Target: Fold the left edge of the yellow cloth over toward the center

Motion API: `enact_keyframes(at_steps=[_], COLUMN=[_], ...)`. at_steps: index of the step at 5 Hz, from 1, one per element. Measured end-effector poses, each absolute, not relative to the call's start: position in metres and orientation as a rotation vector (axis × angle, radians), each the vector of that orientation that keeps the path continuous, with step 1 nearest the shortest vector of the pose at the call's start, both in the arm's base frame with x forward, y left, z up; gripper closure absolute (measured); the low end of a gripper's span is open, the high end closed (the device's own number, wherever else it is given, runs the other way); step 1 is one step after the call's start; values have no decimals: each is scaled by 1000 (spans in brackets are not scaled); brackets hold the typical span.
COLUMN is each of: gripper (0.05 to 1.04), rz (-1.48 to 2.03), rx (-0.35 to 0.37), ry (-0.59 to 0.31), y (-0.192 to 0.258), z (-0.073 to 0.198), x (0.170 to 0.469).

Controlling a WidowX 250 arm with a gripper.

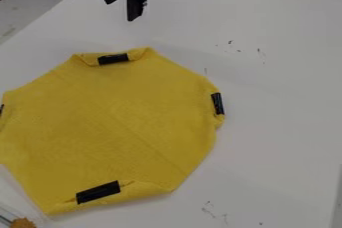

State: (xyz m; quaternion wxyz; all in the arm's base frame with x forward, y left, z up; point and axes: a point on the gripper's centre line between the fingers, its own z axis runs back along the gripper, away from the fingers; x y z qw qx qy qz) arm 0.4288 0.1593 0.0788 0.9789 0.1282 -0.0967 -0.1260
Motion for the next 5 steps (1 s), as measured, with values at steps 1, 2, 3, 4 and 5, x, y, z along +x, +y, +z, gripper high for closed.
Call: enact_keyframes(at_steps=[1, 2, 3, 4, 5], gripper=[83, 83, 83, 83, 83], rz=[-248, -165, -98, -20, 122], rx=[242, 237, 263, 304, 329], ry=[-166, -182, -236, -232, -237], y=[158, 153, 157, 172, 193], z=[62, 38, 60, 75, 87], x=[425, 407, 396, 376, 341])
